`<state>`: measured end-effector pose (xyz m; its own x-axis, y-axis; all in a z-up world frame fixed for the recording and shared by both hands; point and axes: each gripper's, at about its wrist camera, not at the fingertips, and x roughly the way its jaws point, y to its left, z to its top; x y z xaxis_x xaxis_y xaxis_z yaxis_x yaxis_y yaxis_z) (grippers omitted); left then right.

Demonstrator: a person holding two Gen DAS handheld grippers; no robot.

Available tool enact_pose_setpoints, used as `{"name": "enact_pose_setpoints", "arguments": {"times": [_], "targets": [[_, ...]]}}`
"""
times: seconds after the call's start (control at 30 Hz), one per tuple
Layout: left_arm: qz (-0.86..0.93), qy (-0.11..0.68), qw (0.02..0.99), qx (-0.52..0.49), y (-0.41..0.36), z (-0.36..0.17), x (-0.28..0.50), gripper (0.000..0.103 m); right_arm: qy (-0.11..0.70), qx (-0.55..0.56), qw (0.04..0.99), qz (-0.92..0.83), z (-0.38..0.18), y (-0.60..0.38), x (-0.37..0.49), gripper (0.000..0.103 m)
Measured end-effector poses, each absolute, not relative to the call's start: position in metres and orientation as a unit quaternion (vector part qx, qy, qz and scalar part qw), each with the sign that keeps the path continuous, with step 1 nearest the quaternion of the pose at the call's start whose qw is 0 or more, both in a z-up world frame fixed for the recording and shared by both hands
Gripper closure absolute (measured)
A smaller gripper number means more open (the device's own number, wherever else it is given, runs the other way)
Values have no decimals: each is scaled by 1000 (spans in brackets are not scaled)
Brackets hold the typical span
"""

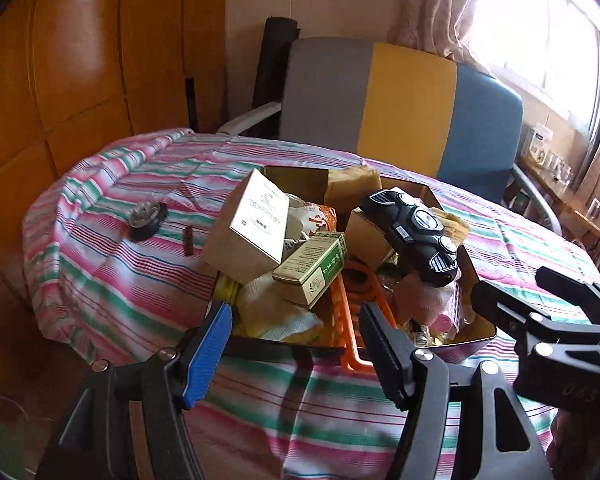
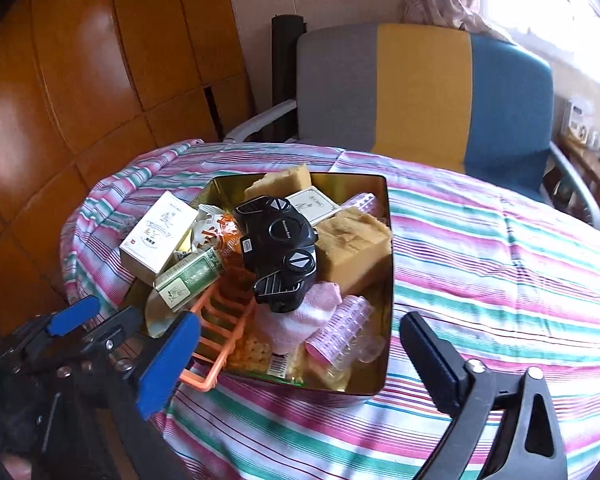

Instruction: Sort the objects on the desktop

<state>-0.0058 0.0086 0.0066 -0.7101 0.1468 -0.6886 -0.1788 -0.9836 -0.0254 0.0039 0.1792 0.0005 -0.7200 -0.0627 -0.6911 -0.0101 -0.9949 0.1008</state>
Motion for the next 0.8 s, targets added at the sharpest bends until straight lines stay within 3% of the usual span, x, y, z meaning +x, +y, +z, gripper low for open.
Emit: {"name": "enact_pose_setpoints", "arguments": {"times": [0.47, 0.67, 0.8], "targets": [[934, 30, 1, -357, -8, 25, 8, 36, -26, 355, 14, -934, 6, 169, 29, 0], [933, 31, 8, -360, -8, 19, 12, 47, -14, 354, 28, -935, 6, 160, 32, 0], [930, 33, 13, -365, -5, 16, 10, 47, -7, 358, 33, -933, 4, 156, 32, 0]]}}
